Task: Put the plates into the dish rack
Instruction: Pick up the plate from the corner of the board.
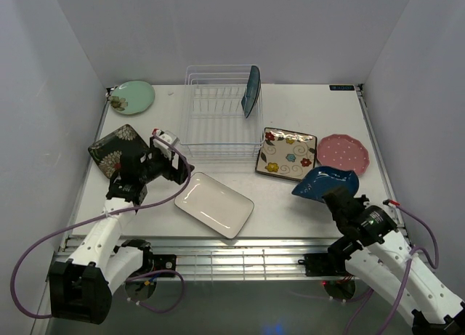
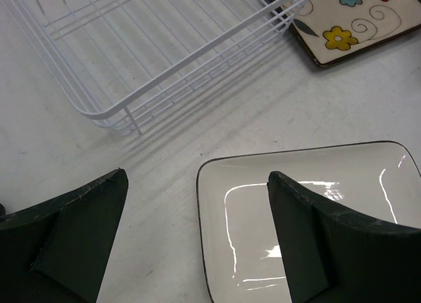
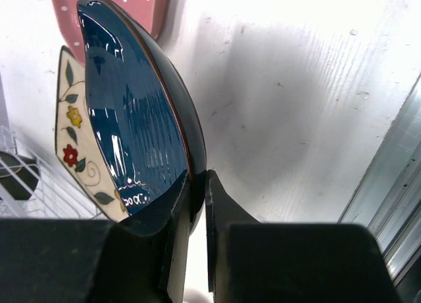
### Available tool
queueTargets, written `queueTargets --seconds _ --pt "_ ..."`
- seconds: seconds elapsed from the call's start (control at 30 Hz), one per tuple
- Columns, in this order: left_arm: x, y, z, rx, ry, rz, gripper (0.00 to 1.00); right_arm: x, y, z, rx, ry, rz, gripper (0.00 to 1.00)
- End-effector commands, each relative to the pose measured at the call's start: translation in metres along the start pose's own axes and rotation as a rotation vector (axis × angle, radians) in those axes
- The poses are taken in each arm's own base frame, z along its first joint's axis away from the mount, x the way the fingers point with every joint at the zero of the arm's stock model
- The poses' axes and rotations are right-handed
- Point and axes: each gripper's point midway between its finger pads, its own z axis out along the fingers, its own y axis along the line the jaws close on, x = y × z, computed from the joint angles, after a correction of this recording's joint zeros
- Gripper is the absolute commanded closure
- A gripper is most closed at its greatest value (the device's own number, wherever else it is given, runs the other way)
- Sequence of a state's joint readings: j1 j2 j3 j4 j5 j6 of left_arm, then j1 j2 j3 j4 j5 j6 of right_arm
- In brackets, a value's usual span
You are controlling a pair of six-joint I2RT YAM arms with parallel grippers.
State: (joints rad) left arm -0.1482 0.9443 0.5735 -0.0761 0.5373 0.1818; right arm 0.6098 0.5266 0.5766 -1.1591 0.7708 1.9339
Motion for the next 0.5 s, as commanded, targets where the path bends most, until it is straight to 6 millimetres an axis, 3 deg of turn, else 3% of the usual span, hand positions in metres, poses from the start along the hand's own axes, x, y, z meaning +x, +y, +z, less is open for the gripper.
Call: queueTargets --seconds 0.0,0.07,0.17,0.33,0.47 --pt "-0.026 0.012 -0.004 -0.053 -0.038 0.046 0.02 -0.018 0.046 -0.019 -0.139 -0.036 0.103 0.92" --pt "-0.026 0.007 -0.003 -0.026 -0.04 0.047 0.02 -0.018 0.053 -0.022 -0.167 -0.036 0.085 0.92" --pt "-0.035 0.022 -0.005 -0.111 -0.048 0.026 0.02 -0.017 0.063 -0.024 -0.203 -0.036 0.064 0.92" --pt "-0.037 0.016 -0.003 -0.071 -0.054 0.039 0.02 -0.017 0.076 -0.028 -0.236 -0.045 0.007 0.92" --pt "-0.039 0.023 -0.002 -0.096 -0.04 0.047 0.02 -0.014 0.077 -0.026 -0.227 -0.043 -0.021 0.92"
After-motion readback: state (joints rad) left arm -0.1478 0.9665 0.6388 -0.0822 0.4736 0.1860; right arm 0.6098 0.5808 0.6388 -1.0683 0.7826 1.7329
